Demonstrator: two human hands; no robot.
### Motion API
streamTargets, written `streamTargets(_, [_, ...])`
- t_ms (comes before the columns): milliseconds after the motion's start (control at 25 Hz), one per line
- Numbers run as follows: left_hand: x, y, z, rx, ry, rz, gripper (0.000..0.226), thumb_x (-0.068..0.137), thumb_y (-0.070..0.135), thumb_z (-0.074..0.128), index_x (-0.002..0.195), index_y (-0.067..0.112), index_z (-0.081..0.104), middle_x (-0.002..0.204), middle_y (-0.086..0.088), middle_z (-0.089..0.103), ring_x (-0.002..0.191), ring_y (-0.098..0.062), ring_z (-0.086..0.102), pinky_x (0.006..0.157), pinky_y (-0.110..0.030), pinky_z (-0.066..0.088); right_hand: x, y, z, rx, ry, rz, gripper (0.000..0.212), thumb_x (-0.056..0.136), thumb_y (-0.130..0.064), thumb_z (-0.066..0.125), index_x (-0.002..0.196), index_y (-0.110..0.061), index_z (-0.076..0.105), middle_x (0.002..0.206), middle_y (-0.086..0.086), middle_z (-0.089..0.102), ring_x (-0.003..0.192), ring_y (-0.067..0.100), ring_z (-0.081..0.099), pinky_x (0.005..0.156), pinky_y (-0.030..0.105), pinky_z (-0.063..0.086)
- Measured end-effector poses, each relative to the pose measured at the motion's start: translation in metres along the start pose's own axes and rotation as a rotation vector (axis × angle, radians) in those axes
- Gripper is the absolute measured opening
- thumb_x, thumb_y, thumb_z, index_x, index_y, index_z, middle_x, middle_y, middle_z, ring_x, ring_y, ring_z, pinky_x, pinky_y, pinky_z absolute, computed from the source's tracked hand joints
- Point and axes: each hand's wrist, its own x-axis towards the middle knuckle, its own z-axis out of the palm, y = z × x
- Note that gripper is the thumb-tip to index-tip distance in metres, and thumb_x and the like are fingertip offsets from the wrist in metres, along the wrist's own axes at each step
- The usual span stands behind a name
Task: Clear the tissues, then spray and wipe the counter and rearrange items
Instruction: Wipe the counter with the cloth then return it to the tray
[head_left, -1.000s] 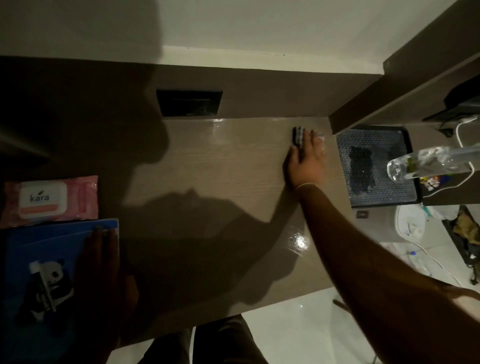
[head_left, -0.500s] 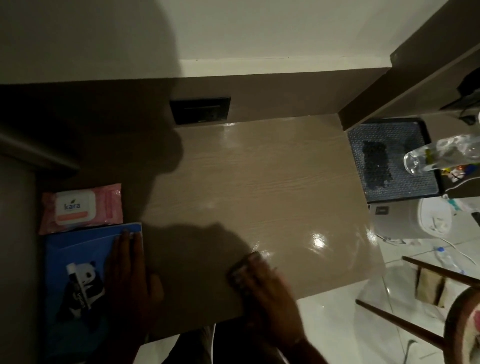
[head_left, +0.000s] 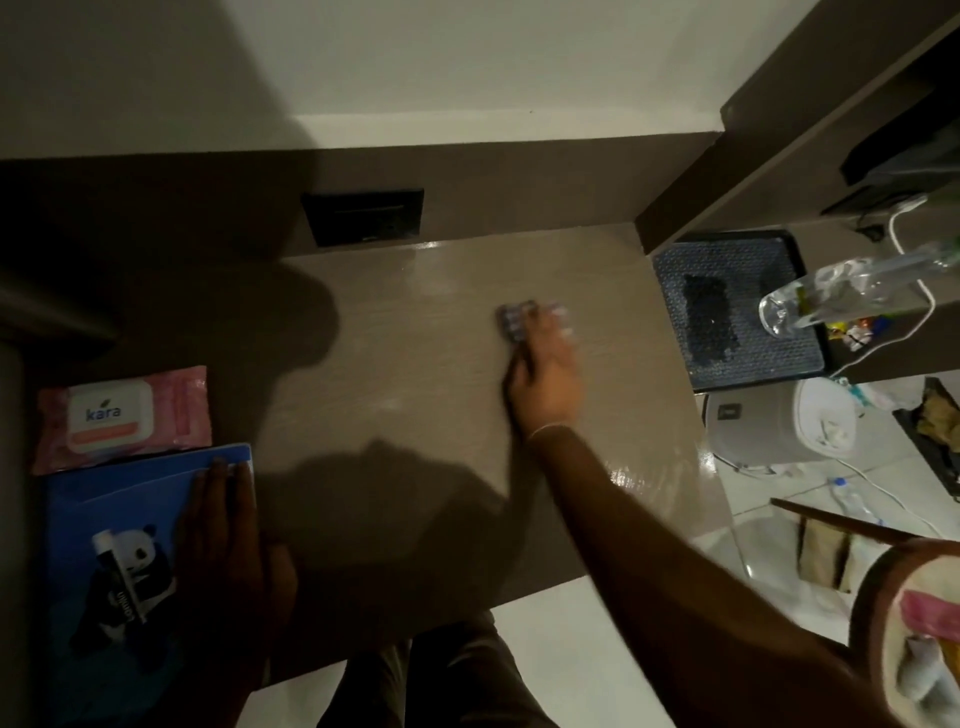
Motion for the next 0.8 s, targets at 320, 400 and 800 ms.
streamTargets(320, [0.001,0.015,-0.026,0.043,-0.028,0.058,0.068,0.091,0.025,0.034,0.149,-0.010,0.043,0.157,-0.035,0.039,0.144,-0.053,0.042,0.112,-0.063,0.041,-0.164,-0.114,0.016,0.666,-0.531,-0.051,0.037,0.109,-0.016,0.052,0.145,-0.017,0.064,0.154,0.005,0.060,0.148,0.015,0.050,0.129,0.032,0.030])
streamTargets(400, [0.001,0.025,-0.041,0.076,-0.111,0.066,0.066,0.089,0.019,0.032,0.144,-0.016,0.046,0.155,-0.040,0.039,0.141,-0.057,0.044,0.107,-0.067,0.043,-0.154,-0.118,-0.010,0.998,-0.597,0.367,0.031,0.107,-0.011,0.054,0.135,-0.013,0.067,0.146,0.019,0.065,0.137,0.027,0.060,0.120,0.039,0.045])
streamTargets(800, [0.012,0.150,-0.096,0.116,-0.214,0.184,0.090,0.076,0.041,0.015,0.152,0.005,0.045,0.161,-0.020,0.043,0.150,-0.037,0.043,0.122,-0.055,0.034,-0.097,-0.049,-0.154,1.320,-0.773,0.709,0.050,0.082,0.001,0.053,0.130,-0.007,0.066,0.127,0.027,0.062,0.103,0.036,0.068,0.090,0.049,0.059])
